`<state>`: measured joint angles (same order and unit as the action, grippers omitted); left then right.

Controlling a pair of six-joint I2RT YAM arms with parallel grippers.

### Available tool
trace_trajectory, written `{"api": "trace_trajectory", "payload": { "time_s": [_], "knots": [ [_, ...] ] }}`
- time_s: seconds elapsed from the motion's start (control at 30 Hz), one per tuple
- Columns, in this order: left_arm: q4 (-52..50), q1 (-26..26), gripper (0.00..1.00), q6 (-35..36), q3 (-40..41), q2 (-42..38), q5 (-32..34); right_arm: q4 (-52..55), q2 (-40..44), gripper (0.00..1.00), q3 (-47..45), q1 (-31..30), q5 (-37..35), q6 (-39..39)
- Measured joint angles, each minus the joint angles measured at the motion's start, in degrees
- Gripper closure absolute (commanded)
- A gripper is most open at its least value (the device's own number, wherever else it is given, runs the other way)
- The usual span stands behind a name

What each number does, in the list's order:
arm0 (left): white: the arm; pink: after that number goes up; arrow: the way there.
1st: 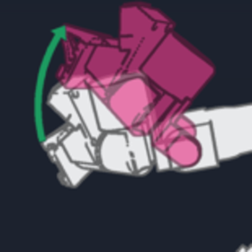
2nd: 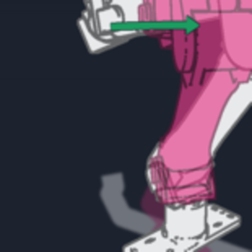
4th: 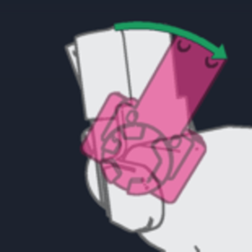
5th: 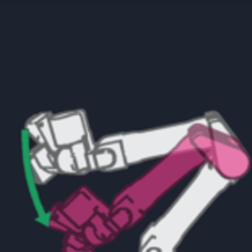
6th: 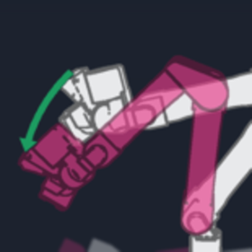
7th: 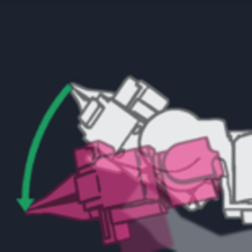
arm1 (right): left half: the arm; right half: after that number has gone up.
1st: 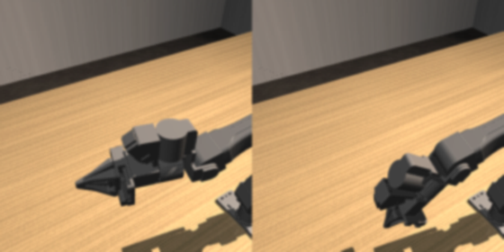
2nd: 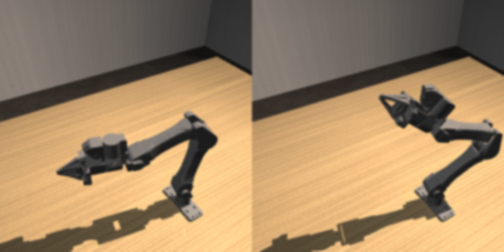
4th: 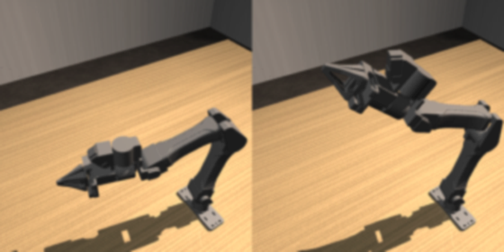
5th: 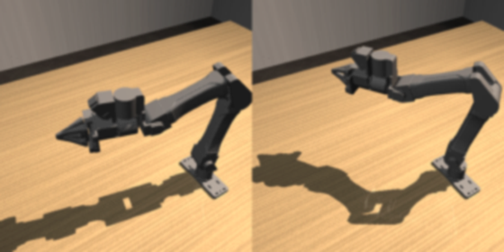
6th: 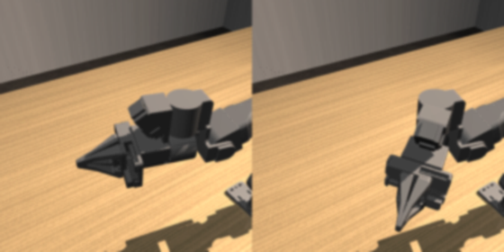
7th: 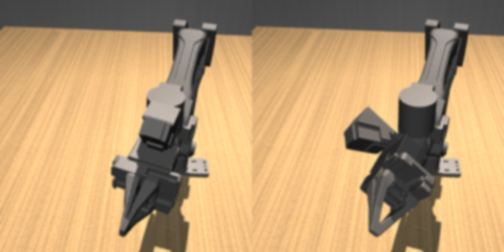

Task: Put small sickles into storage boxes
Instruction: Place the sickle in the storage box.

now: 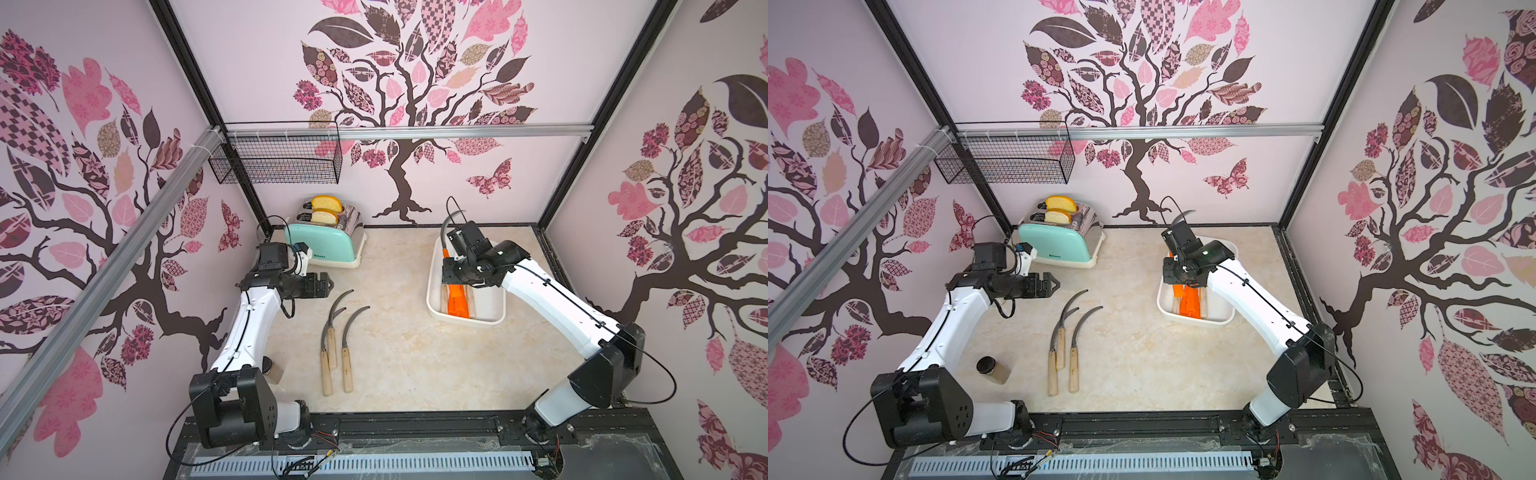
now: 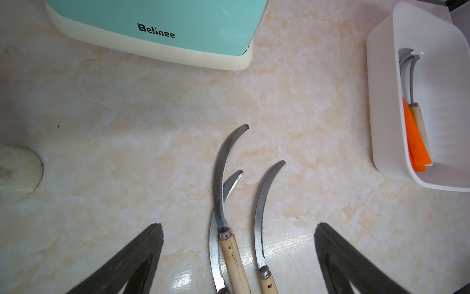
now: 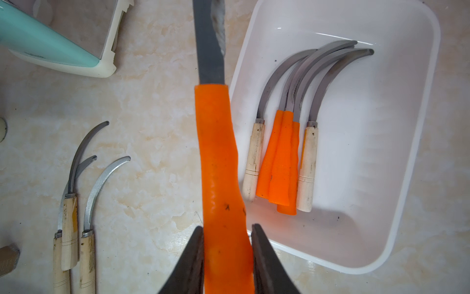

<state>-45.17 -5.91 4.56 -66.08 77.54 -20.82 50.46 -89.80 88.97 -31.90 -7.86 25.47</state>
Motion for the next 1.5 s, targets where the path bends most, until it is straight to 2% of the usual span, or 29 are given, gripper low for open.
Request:
{"api": "trace_trajectory", "payload": {
  "time_s": [0.3, 0.63, 0.9, 1.5],
  "knots": [
    [-1.0, 0.5, 0.03, 0.4, -0.3, 0.0, -1.3, -0.1, 3.1, 1.00, -5.3, 7.4, 2.7, -1.7],
    [-3.0, 6.6, 0.03, 3.3, -0.7, -3.1, -0.7, -3.3, 3.0, 1.00, -9.3, 12.1, 5.4, -2.8],
    [-4.6, 6.8, 0.03, 4.9, -1.3, -4.2, -0.7, -8.7, -2.0, 1.00, -12.1, 13.9, 7.5, -2.4],
    [-6.7, 6.8, 0.03, 6.0, -1.3, -4.7, -0.7, -14.3, -13.8, 1.00, -11.5, 14.1, 12.0, -2.1]
  ]
}}
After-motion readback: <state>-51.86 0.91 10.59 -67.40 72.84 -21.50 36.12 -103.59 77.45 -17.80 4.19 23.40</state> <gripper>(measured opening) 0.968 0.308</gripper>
